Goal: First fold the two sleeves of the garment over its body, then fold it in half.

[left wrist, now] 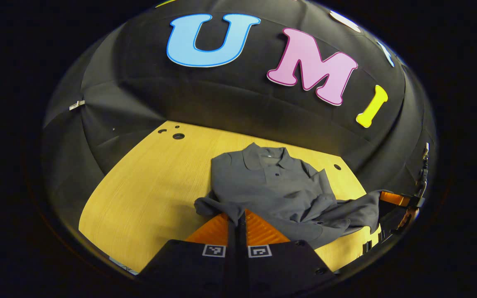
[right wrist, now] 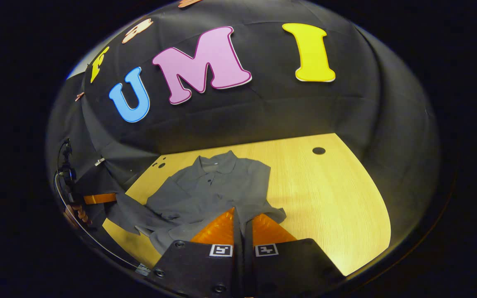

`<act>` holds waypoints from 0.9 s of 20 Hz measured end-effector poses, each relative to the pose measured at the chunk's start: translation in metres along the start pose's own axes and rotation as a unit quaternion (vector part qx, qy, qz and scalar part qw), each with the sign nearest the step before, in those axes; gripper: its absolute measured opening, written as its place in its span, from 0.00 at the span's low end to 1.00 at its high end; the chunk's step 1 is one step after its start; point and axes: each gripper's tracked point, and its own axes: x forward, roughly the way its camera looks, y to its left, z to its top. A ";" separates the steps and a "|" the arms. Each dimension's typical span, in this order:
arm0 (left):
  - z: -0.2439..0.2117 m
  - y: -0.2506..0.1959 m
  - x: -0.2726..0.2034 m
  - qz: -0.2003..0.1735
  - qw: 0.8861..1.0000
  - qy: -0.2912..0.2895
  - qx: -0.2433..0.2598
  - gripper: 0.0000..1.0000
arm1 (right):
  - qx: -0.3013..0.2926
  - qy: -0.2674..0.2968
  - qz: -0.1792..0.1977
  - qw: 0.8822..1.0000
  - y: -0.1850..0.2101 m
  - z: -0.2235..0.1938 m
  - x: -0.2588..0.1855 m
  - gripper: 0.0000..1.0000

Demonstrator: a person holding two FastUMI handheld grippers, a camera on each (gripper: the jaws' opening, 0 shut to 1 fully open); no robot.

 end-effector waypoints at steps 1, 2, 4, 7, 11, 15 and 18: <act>0.008 0.000 0.004 0.001 1.000 -0.006 0.002 0.05 | -0.004 -0.006 0.004 1.000 0.002 0.009 0.006 0.05; 0.015 -0.001 0.009 0.001 1.000 -0.013 0.003 0.05 | -0.007 -0.012 0.006 1.000 0.003 0.018 0.011 0.05; 0.031 -0.001 0.017 0.001 1.000 -0.026 0.005 0.05 | -0.012 -0.022 0.010 1.000 0.004 0.035 0.021 0.05; 0.053 -0.002 0.028 0.001 0.999 -0.042 0.012 0.05 | -0.008 -0.037 0.008 0.999 0.002 0.056 0.036 0.05; 0.079 -0.002 0.048 -0.001 0.998 -0.064 0.013 0.05 | 0.003 -0.053 0.008 0.999 -0.002 0.079 0.060 0.05; 0.088 0.010 0.079 0.010 0.998 -0.065 -0.004 0.05 | 0.002 -0.056 0.002 0.998 -0.010 0.091 0.091 0.05; 0.097 0.012 0.101 0.013 0.997 -0.069 0.002 0.06 | -0.008 -0.055 0.003 0.998 -0.012 0.098 0.116 0.05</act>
